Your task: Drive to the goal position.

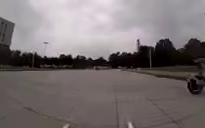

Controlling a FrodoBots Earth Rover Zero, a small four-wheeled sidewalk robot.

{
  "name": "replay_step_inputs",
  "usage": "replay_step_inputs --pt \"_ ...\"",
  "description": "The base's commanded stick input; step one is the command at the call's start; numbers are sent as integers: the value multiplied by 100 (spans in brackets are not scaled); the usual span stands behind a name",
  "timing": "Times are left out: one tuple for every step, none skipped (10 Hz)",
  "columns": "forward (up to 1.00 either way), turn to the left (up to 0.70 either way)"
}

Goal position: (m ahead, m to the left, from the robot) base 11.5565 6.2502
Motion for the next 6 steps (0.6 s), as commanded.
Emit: replay_step_inputs --pt "70 0" --pt "70 0" --pt "70 0" --pt "70 0" --pt "70 0" --pt "70 0"
